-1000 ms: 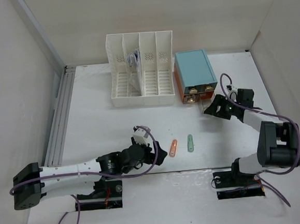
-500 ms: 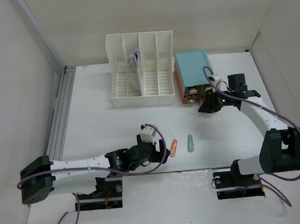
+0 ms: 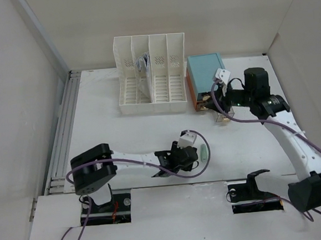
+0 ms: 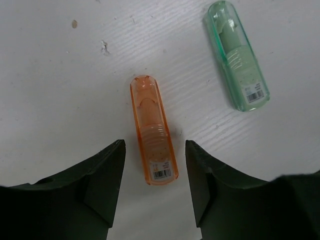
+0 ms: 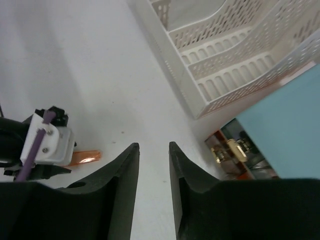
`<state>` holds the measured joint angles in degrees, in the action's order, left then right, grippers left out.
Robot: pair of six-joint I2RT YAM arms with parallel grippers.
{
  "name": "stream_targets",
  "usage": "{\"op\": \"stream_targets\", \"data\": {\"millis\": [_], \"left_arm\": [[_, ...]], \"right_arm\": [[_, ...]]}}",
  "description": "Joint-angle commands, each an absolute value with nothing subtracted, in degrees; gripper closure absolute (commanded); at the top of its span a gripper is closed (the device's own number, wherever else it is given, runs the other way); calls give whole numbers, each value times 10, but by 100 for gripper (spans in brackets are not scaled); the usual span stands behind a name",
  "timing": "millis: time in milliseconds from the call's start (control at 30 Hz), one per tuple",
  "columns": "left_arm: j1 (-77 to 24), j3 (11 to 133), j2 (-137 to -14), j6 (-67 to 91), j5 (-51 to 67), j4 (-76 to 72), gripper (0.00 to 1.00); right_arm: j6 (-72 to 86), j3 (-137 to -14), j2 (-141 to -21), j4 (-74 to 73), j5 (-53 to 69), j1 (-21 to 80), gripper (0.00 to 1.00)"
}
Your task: Organize the desk
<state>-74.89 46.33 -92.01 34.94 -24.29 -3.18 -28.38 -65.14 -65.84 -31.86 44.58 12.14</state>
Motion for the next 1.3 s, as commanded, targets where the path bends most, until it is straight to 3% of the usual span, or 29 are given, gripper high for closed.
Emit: {"op": "stream_targets", "data": {"millis": [0,167,200,300,333,367,500,567,667,933,1267], "left_arm": [[-755,501,-947,337,-261,15,52],[-755,526,-974,331,-245,34,63],[-755,532,-986,330,-245,46,72],[-755,539,-997,330,-240,54,85],[-755,539,-998,330,-240,54,98],[-755,539,-992,338,-240,54,100],[-755,512,-914,352,-266,54,100],[-755,492,-837,370,-278,60,100],[-748,468,-719,392,-278,65,100],[-692,381,-426,404,-237,76,100],[-667,351,-309,415,-211,136,100]], "right_arm": [[-310,-668,-622,-273,443,112,63],[-364,-657,-596,-289,452,101,64],[-413,-657,-596,-299,462,101,64],[-504,-646,-584,-352,480,101,71],[-586,-646,-579,-374,473,101,72],[-631,-640,-579,-395,448,101,74],[-910,-614,-595,-552,389,88,75],[-1038,-580,-603,-579,368,83,70],[-1119,-540,-608,-593,361,83,54],[-1175,-441,-619,-533,316,190,51],[-1187,-380,-683,-404,220,363,52]]}}
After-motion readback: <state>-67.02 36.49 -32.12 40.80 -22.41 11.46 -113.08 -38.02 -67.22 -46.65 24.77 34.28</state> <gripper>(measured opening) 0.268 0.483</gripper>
